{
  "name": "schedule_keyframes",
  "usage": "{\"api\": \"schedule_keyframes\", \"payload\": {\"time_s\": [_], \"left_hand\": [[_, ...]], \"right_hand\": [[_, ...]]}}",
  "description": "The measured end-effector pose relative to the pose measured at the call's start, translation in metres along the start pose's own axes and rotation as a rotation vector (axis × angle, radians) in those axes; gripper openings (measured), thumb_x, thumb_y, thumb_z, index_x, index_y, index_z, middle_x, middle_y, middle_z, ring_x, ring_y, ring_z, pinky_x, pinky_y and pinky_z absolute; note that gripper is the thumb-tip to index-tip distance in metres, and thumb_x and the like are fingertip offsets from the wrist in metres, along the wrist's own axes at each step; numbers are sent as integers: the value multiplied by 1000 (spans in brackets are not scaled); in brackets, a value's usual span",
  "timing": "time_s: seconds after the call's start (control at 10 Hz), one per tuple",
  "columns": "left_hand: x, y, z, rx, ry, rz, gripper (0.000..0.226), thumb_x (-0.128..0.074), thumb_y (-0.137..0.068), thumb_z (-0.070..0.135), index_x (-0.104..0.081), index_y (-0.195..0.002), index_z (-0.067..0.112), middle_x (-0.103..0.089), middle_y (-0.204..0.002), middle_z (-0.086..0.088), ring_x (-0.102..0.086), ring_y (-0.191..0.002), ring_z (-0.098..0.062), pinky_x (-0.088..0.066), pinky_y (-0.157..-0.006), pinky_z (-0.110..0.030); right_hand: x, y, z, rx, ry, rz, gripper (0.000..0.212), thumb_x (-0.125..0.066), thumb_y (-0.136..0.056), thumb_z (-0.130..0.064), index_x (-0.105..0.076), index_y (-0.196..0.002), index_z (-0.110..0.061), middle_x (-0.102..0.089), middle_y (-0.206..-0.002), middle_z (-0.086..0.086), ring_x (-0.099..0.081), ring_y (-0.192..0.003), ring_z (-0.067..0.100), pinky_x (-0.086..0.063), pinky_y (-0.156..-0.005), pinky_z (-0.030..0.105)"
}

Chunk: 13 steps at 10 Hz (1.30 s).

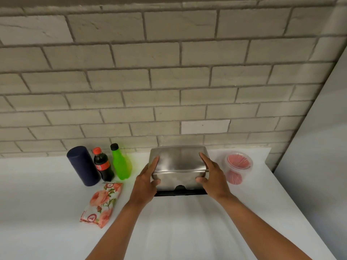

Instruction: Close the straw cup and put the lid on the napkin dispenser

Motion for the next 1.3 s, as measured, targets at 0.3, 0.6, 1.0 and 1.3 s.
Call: {"api": "schedule_keyframes", "payload": {"time_s": [0.3,0.6,1.0,1.3], "left_hand": [[-2,-11,-6,-6,-25,-5,89,-69,-86,2,-36,-157,43,-64,-132,-11,-63,-114,-24,-46,-85,-13],[-1,-8,-3,-18,-28,8,90,-71,-87,1,-35,-156,46,-65,-124,-5,-60,-101,-8,-51,-89,-18],[5,20,17,124,-111,-100,99,-79,-87,32,-17,-164,35,-25,-170,-3,-14,-159,-20,-25,-125,-41],[14,79,38,123,-138,-152,103,-80,-87,40,-13,-165,34,-14,-173,-5,-21,-157,-20,-27,-118,-29]], "right_hand": [[-2,-10,4,-3,22,-2,93,-74,-84,-13,-30,-158,-47,-48,-151,0,-52,-97,2,-39,-78,8],[-3,-10,4,-13,8,-16,94,-74,-84,-13,-29,-157,-50,-48,-150,-2,-58,-88,-1,-40,-76,7],[19,26,-18,-29,97,-81,95,-76,-86,-18,-23,-162,-41,-43,-154,3,-49,-138,25,-49,-106,37],[27,106,-31,-95,140,-31,89,-76,-88,-29,-26,-162,-37,-47,-152,8,-52,-135,26,-46,-103,33]]}}
Point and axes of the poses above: each hand's wrist, its own y-axis away from the middle knuckle, its own x-axis out of the back of the hand, z = x × y, the point moved 4 cm from there along -y, towards the middle knuckle
